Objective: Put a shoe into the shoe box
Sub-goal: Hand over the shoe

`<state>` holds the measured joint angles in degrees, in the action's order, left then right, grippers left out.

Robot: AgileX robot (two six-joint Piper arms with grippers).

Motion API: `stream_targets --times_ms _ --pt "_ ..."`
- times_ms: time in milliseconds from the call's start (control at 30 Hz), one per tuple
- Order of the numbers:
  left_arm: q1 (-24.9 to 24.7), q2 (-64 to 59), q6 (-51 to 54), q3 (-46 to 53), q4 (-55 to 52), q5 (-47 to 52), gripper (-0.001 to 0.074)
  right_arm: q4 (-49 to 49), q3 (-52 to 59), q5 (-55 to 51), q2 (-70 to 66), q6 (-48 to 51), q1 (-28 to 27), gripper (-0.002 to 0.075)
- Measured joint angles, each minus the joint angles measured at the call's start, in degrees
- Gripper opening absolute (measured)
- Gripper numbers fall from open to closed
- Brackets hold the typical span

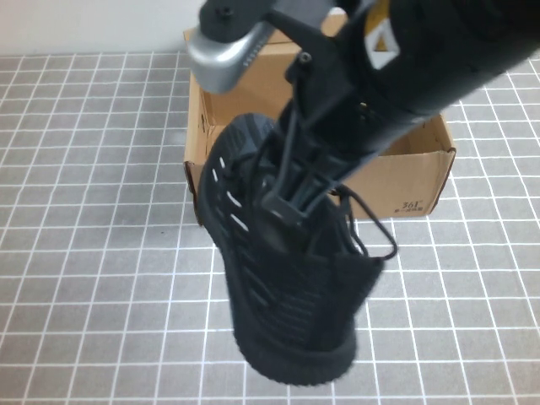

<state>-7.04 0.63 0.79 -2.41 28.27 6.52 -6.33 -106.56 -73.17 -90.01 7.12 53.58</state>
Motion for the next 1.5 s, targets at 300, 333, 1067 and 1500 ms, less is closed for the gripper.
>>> stream_targets --times_ms 300,333,1067,1500 --pt "-0.9 -17.6 18.6 -24.4 -1.9 21.9 -0.0001 -1.7 -7.1 -0.2 -5.8 -3.4 0.0 -0.0006" --pt "-0.9 -19.9 20.5 -26.4 -1.9 23.5 -0.0001 -1.9 -7.4 -0.2 -6.1 -3.6 0.0 -0.0006" --pt "-17.1 -59.0 52.1 -49.2 19.1 24.5 -0.0001 -5.1 -13.1 -0.4 -11.7 -14.1 -8.5 -0.0006" --pt "-34.0 -64.8 56.7 -49.6 13.9 5.7 0.0095 -2.2 -16.3 -0.5 -14.9 -14.1 -12.3 -0.0006"
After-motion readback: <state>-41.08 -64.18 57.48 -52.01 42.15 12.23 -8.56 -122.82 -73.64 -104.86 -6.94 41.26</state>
